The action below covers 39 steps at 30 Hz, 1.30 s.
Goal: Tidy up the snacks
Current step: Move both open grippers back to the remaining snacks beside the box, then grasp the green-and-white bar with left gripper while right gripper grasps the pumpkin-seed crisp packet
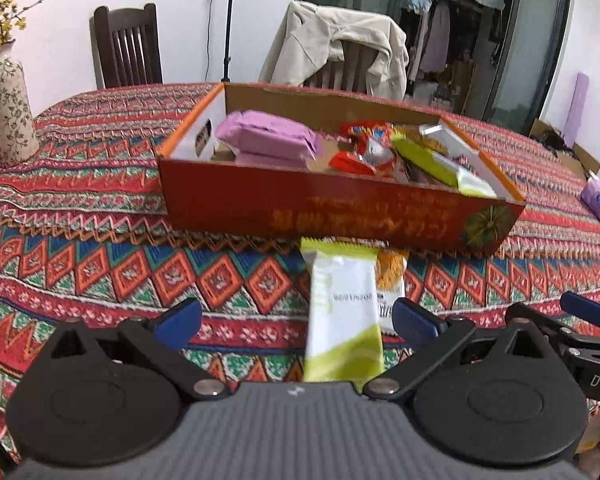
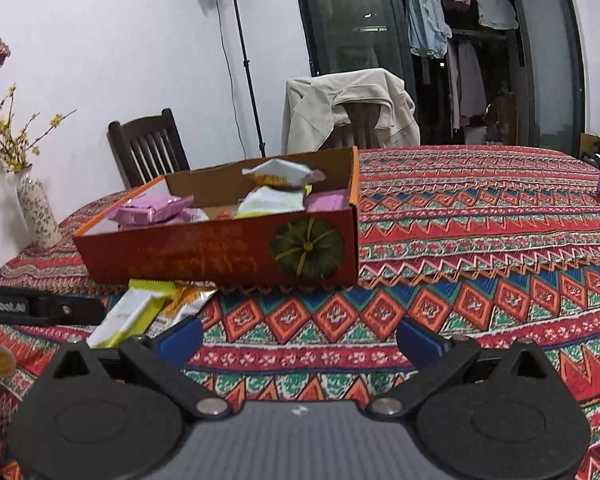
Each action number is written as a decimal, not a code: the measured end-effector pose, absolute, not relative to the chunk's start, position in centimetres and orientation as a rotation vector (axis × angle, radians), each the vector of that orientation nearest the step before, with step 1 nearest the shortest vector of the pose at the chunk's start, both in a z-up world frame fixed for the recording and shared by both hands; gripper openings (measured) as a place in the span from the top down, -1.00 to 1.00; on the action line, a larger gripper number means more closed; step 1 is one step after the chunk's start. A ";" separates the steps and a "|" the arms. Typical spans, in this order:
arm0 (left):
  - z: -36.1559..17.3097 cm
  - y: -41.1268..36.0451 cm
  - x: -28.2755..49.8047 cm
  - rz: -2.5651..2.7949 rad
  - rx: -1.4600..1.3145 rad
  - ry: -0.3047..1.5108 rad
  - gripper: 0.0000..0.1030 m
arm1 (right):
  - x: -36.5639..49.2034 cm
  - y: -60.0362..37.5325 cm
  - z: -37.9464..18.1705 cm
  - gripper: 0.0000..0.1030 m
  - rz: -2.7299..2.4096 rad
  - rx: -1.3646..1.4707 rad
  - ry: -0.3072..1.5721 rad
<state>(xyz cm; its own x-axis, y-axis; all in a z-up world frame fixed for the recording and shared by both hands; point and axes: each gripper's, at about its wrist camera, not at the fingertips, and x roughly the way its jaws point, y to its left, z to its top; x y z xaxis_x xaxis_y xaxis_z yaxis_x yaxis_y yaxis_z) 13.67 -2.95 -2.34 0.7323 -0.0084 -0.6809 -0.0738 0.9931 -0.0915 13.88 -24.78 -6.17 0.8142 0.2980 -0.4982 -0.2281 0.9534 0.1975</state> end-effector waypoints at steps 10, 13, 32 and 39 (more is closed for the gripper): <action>-4.7 -5.1 14.2 0.043 -0.056 0.807 -0.99 | 14.1 -25.8 -6.8 -1.00 0.251 0.153 0.577; -5.1 -5.5 14.1 0.045 -0.040 0.810 -0.83 | 14.0 -25.7 -6.8 -1.00 0.265 0.153 0.572; -3.5 -3.8 12.2 0.053 -0.070 0.720 0.22 | 14.0 -25.2 -6.9 -1.00 0.261 0.127 0.585; -2.2 -1.9 11.4 0.043 -0.104 0.662 0.21 | 14.0 -23.7 -6.0 -1.00 0.286 0.121 0.568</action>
